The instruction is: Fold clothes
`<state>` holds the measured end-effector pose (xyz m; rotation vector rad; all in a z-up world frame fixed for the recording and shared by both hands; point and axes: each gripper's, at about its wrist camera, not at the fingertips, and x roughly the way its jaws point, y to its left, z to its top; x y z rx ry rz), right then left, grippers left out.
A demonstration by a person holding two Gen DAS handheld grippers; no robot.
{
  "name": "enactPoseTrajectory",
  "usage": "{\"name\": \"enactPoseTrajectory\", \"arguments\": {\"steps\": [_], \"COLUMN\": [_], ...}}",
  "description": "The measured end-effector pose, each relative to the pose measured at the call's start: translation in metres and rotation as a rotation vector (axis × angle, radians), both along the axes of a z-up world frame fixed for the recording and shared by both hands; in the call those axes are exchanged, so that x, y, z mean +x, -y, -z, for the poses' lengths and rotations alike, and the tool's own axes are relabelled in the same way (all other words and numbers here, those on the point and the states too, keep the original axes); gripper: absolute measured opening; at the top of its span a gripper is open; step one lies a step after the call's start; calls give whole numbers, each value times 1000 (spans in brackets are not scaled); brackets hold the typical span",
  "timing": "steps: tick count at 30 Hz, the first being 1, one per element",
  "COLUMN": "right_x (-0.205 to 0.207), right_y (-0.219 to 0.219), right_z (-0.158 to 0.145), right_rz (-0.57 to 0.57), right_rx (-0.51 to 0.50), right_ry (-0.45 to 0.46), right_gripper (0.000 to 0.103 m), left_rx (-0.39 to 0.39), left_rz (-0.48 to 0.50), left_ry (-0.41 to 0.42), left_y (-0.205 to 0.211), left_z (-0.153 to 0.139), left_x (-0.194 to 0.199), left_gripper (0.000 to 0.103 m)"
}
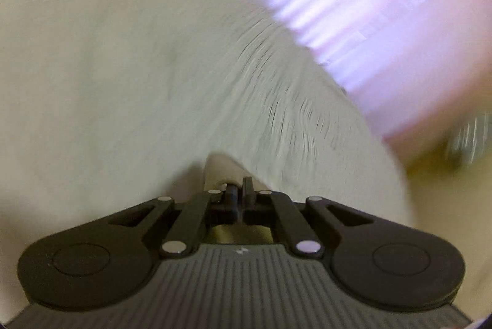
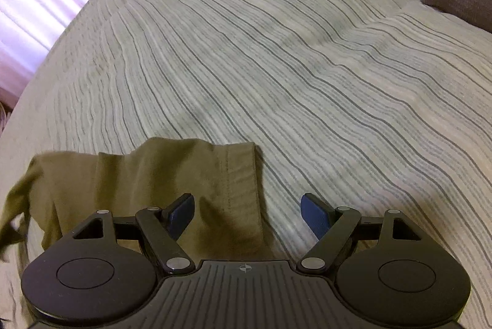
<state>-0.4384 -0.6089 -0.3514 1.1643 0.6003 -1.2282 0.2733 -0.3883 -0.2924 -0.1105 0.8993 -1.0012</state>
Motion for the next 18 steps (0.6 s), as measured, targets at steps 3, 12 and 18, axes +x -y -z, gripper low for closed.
{"name": "enactPoseTrajectory", "arguments": {"steps": [3,12,18], "right_x": [5,31,40], "right_y": [1,5,14], "right_z": [1,4,8], "right_rz": [-4,-83,-68], "right_rx": [5,-11,-10], "right_ry": [-23,-135,-150], "right_gripper": [79,79,79], "left_rx": [122,173,414], "left_rz": [126,196,49], "left_ry": [270,439,179], "left_y": [8,14,-1], "left_z": [-28,-18,67], "left_x": [18,42,65], "left_gripper": [0,3,15]}}
